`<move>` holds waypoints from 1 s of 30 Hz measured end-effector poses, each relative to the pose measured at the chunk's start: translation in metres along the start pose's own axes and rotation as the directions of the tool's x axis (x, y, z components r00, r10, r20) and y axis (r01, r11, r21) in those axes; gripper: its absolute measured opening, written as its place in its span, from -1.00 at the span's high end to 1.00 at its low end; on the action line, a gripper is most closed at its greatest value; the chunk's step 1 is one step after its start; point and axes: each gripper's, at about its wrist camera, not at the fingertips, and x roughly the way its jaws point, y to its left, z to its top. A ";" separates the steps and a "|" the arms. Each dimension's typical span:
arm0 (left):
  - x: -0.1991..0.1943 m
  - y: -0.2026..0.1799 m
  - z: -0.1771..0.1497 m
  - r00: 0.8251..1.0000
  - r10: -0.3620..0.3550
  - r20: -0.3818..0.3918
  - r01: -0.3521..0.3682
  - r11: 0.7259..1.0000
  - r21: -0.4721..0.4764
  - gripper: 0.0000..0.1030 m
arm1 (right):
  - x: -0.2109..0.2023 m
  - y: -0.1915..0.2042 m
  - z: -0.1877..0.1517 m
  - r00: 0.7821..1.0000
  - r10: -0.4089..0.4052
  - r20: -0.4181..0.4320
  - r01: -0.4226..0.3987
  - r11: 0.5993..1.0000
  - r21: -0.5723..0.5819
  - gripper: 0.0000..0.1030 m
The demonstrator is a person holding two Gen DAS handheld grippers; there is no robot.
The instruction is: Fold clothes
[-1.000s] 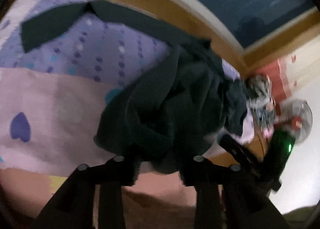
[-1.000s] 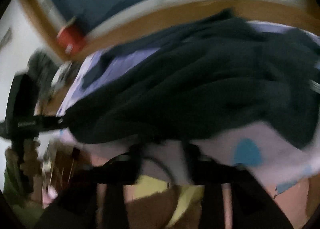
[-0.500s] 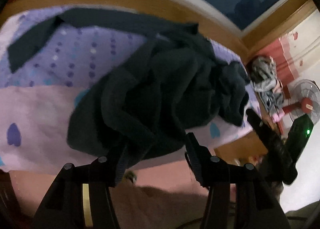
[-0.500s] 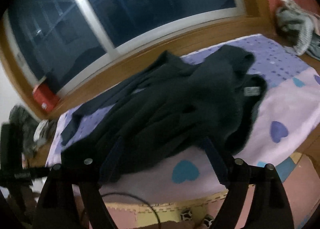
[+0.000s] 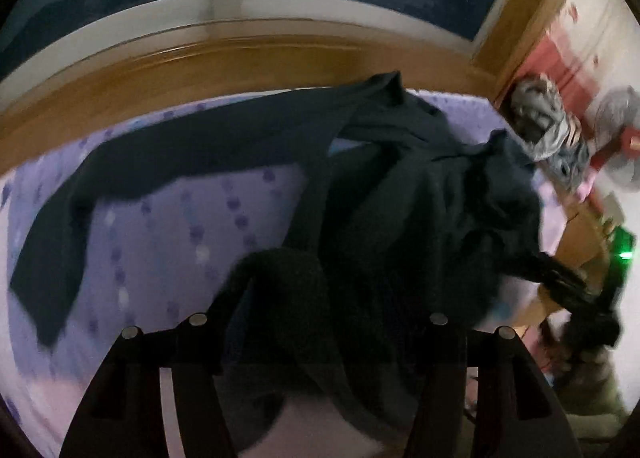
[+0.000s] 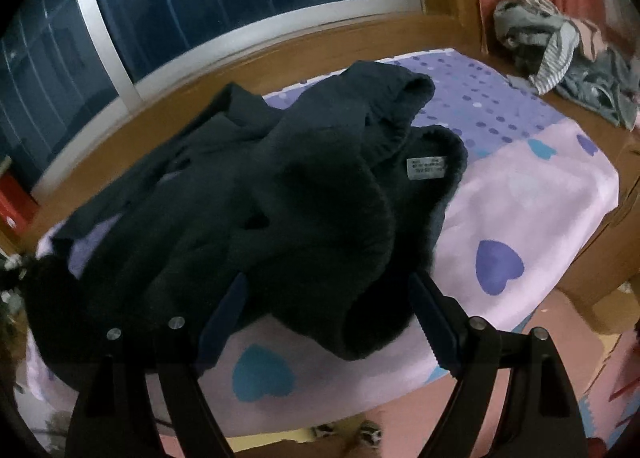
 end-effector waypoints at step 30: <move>-0.043 0.010 0.010 0.957 -0.049 0.285 0.163 0.905 -0.392 0.88 | -0.034 -0.074 0.079 0.967 -0.038 0.252 0.035 0.999 0.017 0.69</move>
